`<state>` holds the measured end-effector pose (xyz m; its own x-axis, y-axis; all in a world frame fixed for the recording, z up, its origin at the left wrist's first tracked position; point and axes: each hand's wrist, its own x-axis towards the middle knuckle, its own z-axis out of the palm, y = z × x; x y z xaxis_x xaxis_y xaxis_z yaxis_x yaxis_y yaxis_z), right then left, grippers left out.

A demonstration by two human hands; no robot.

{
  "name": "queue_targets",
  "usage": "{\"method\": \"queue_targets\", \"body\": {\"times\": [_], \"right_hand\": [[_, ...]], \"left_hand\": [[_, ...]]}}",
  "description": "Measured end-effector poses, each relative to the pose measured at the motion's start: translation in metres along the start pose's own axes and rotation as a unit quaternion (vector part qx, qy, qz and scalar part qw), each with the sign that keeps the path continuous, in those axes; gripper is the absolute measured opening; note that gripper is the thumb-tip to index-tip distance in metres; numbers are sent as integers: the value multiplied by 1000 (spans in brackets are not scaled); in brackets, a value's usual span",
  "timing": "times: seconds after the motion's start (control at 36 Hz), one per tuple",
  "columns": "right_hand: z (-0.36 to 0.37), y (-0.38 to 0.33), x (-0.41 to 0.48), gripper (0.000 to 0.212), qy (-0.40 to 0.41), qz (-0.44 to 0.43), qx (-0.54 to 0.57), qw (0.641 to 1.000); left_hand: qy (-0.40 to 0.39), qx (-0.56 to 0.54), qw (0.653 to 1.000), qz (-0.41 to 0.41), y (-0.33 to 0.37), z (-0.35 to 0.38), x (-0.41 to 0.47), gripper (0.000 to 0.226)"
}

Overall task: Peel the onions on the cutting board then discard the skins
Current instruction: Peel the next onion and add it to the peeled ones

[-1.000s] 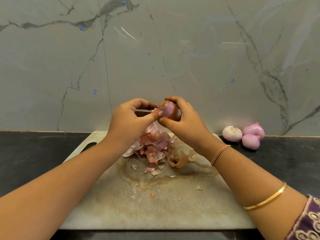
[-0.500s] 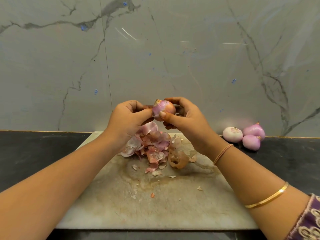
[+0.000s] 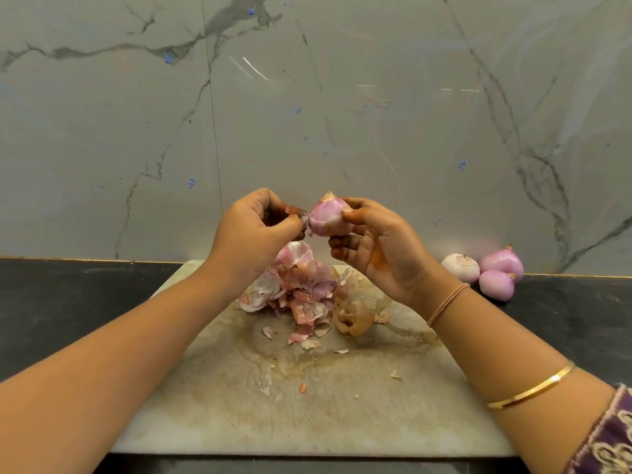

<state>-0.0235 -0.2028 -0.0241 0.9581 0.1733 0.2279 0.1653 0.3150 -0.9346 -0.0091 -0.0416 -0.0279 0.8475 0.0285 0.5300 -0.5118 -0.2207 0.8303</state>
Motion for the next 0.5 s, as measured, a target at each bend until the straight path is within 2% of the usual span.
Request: {"method": "queue_targets", "body": {"times": [0.19, 0.31, 0.42, 0.5], "right_hand": [[0, 6, 1, 10, 30, -13, -115, 993], [0, 4, 0, 30, 24, -10, -80, 996], [-1, 2, -1, 27, 3, -16, -59, 998], [-2, 2, -1, 30, -3, -17, -67, 998]], "left_hand": [[-21, 94, 993, 74, 0, 3, -7, 9], [-4, 124, 989, 76, -4, 2, -4, 9], [31, 139, 989, 49, -9, -3, 4, 12], [17, 125, 991, 36, -9, -5, 6, 13]]}}
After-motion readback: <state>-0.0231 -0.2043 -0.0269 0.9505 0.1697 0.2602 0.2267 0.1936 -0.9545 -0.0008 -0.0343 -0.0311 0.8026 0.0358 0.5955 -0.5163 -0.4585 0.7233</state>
